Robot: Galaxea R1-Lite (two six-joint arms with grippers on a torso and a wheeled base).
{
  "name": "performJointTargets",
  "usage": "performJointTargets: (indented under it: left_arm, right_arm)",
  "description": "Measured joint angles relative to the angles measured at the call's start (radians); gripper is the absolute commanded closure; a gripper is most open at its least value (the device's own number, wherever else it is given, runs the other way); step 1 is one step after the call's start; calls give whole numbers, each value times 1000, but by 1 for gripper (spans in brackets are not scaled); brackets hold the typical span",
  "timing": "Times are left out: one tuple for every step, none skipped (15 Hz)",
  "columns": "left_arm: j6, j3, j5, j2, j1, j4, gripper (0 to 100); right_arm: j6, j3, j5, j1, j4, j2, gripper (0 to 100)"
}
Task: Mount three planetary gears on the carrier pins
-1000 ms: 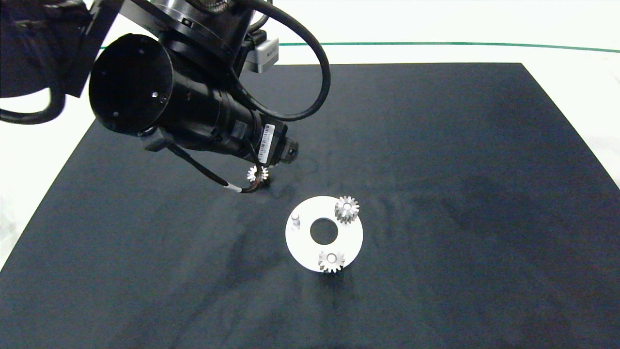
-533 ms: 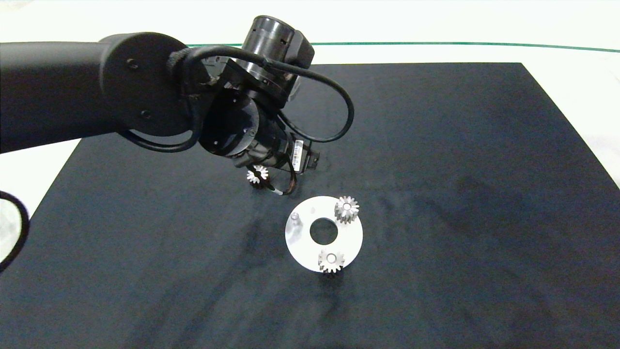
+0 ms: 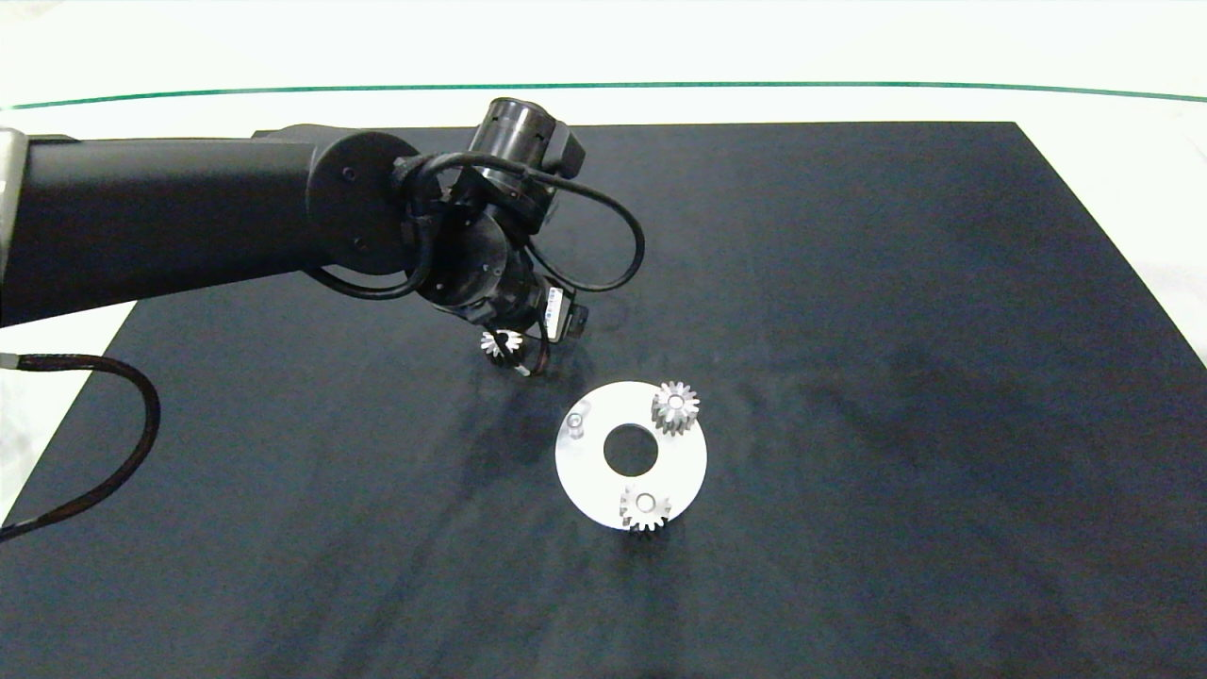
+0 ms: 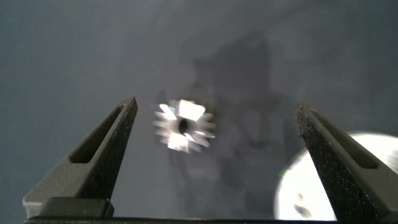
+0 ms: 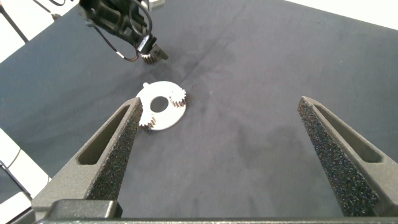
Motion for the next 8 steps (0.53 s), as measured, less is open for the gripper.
performJointTargets:
  left_arm:
    - [1, 2, -1, 2, 9, 0, 0]
    - [1, 3, -1, 3, 20, 0, 0]
    - [1, 6, -1, 3, 29, 1, 0]
    - [0, 11, -1, 3, 36, 2, 0]
    - [0, 17, -2, 2, 41, 5, 0]
    - [0, 27, -2, -1, 44, 7, 0]
    - [0, 39, -2, -4, 45, 10, 0]
    - [-1, 48, -2, -6, 49, 12, 0]
  right_arm:
    - [-2, 0, 0, 0, 0, -6, 0]
    - [-7, 0, -1, 0, -1, -10, 0]
    - [-13, -1, 0, 0, -1, -13, 0]
    - [-13, -1, 0, 0, -1, -15, 0]
    - [-13, -1, 0, 0, -1, -16, 0]
    - [-13, -1, 0, 0, -1, -18, 0]
    - [-13, -1, 0, 0, -1, -20, 0]
    - [-13, -2, 0, 0, -1, -22, 0]
